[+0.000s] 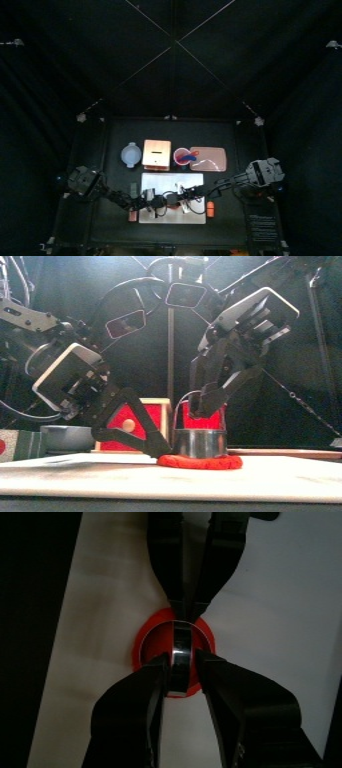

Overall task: Get the cutter from the drawer then cut the dough then place the extra dough in the bowl
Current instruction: Place the extra dough in the bowl

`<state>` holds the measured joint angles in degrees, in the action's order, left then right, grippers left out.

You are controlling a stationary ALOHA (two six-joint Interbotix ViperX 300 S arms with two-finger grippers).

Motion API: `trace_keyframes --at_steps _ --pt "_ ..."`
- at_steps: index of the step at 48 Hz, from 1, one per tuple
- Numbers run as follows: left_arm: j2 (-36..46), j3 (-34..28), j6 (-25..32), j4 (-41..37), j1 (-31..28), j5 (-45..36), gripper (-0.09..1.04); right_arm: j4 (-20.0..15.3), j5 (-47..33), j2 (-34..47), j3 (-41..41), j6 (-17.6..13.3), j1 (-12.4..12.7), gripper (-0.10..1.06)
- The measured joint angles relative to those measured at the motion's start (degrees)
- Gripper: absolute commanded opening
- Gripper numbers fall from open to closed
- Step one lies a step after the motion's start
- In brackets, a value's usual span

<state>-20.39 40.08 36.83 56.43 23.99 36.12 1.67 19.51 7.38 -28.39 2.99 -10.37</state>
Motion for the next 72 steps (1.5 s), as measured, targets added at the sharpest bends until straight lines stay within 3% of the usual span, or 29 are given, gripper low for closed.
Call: trace_keyframes --at_steps 18,30,38,50,63,72 --pt "-0.53 -0.18 0.0 0.0 0.0 0.09 0.58 0.18 0.0 -1.05 0.09 0.0 0.0 0.46" --pt "-0.53 -0.26 0.0 0.0 -0.09 0.09 0.58 0.18 0.09 -2.99 0.0 0.0 0.0 0.45" --pt "-0.53 -0.26 0.0 0.0 -0.09 0.09 0.58 0.18 0.44 -9.4 -2.29 0.0 0.44 0.45" --pt "-0.35 -0.18 0.0 0.0 -0.18 0.09 0.58 1.14 0.62 -20.39 -10.2 0.0 3.87 0.45" --pt "2.2 -0.18 0.62 -0.53 -1.41 -0.26 0.59 0.88 -1.41 -27.69 -23.2 0.0 10.37 0.45" --pt "3.87 -0.35 0.44 -0.97 -3.16 -0.26 0.6 0.79 -4.31 -26.72 -26.98 0.0 10.81 0.46"
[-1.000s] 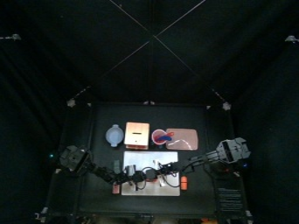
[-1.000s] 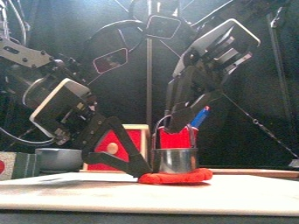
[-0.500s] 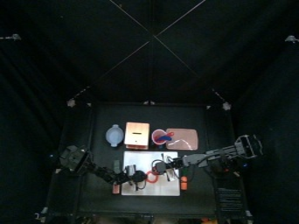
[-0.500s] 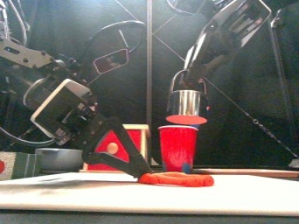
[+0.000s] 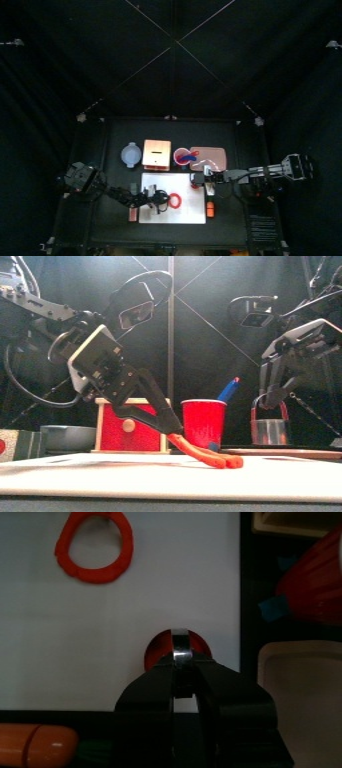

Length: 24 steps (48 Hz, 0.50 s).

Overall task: Get the cutter from the drawer then cut the dough then place the extra dough in the bowl
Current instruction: Place the extra dough in the bowl

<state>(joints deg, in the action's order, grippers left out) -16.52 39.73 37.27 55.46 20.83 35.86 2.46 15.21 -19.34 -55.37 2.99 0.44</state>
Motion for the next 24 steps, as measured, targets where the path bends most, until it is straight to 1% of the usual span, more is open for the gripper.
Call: trace_keyframes --at_steps 6,9,12,17,20,24 --pt "0.18 -0.26 0.09 -0.26 -0.26 -0.09 0.6 -0.97 -0.26 1.85 -0.18 0.0 0.0 0.52" --pt "0.18 -0.35 0.09 -0.26 -0.26 -0.09 0.61 -1.49 -0.26 2.72 -0.18 0.0 0.09 0.57" --pt "0.18 -0.35 0.09 -0.18 -0.35 0.0 0.63 -1.76 -0.35 3.16 0.0 0.0 0.09 0.65" --pt "0.18 -0.35 0.0 0.09 -0.53 0.0 0.71 -1.85 -0.35 3.78 0.26 -0.09 0.0 0.77" --pt "0.18 -0.53 0.0 0.26 -0.79 0.0 0.77 -2.02 -0.18 3.69 0.53 -0.09 0.0 0.82" --pt "0.18 -0.7 0.0 0.26 -1.41 -0.09 0.85 -2.46 0.88 3.52 1.14 -0.09 0.09 0.85"
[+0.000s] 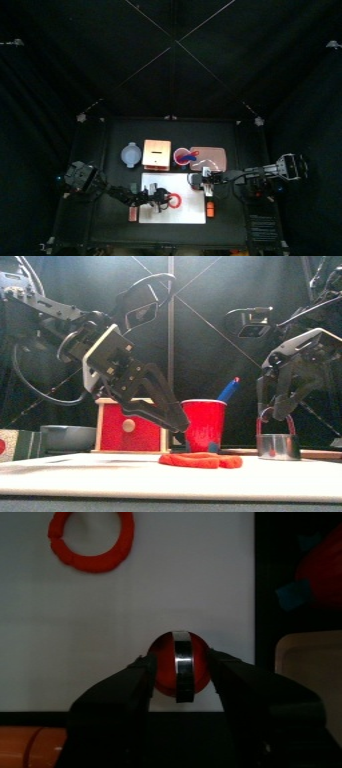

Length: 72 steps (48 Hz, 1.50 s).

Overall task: Get the cutter from the drawer then cut the dough then place the extra dough in the bowl
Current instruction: Place the extra dough in the bowl

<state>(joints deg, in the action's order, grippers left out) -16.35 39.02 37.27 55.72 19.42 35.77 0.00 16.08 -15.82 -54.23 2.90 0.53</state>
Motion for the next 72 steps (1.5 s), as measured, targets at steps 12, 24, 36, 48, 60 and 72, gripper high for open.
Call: trace_keyframes --at_steps 12,24,36,48,60,72 --pt "-0.53 -0.79 0.09 -0.53 -1.49 -1.05 0.93 -0.18 4.22 -2.64 2.46 0.0 0.0 0.85" --pt "-3.16 -2.72 0.09 -1.14 -3.52 -5.63 0.93 -1.14 4.31 -2.99 2.9 0.0 -0.09 0.85" --pt "-3.52 -3.25 0.0 -1.05 -3.87 -6.33 0.86 -2.64 4.31 -2.9 2.81 0.0 -1.05 0.85" --pt "-4.39 -3.16 0.09 -1.32 -3.87 -9.93 0.74 -2.72 4.31 -2.72 2.81 0.0 -1.93 0.86" --pt "-4.57 -3.52 0.0 -0.97 -4.22 -10.72 0.59 -2.72 4.31 -2.72 2.72 0.0 -1.93 0.86" --pt "-2.9 -1.93 0.7 -2.11 -4.04 -10.02 0.58 -2.72 4.31 -2.72 2.72 0.0 -1.85 0.86"
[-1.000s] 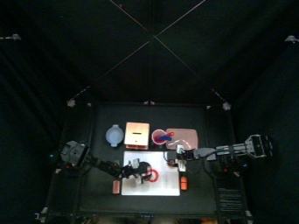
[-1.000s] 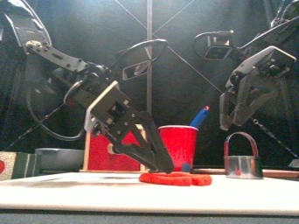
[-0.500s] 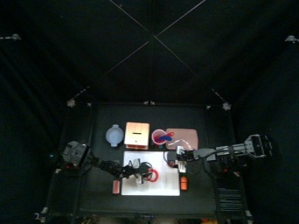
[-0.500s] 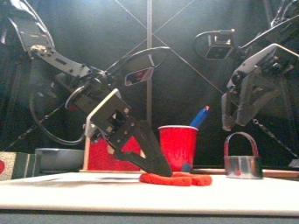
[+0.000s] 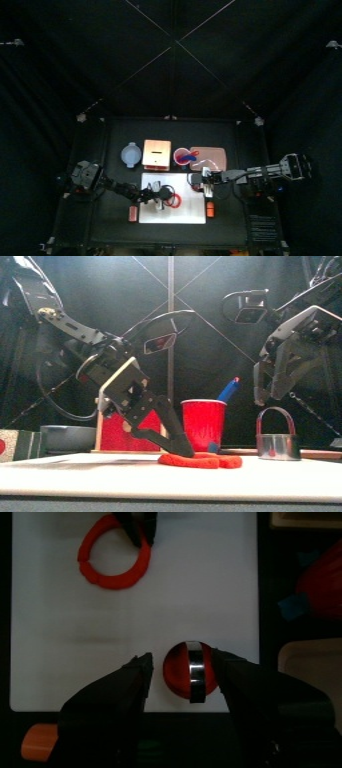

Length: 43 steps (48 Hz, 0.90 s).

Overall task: Get the cutter from the drawer then cut the dough then place the extra dough in the bowl
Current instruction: Place the extra dough in the bowl

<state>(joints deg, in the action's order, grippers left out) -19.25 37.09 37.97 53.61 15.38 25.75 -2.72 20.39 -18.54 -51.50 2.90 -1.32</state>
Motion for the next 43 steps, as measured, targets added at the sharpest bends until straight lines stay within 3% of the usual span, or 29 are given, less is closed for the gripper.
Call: trace_keyframes --at_steps 6,22,35,43 --pt "4.39 3.08 2.02 -0.88 0.18 2.46 0.58 0.0 0.09 0.0 0.0 0.0 0.0 0.86" --pt "26.81 11.34 11.43 -1.05 -0.79 12.74 0.58 -0.7 0.26 0.0 0.09 0.0 0.26 0.86" --pt "42.63 19.25 20.13 2.81 -8.96 19.69 0.58 -0.35 0.26 0.0 0.09 0.0 0.35 0.86" --pt "49.31 25.75 19.95 5.19 -15.03 21.36 0.58 -0.26 0.35 0.0 0.35 0.09 0.35 0.86"
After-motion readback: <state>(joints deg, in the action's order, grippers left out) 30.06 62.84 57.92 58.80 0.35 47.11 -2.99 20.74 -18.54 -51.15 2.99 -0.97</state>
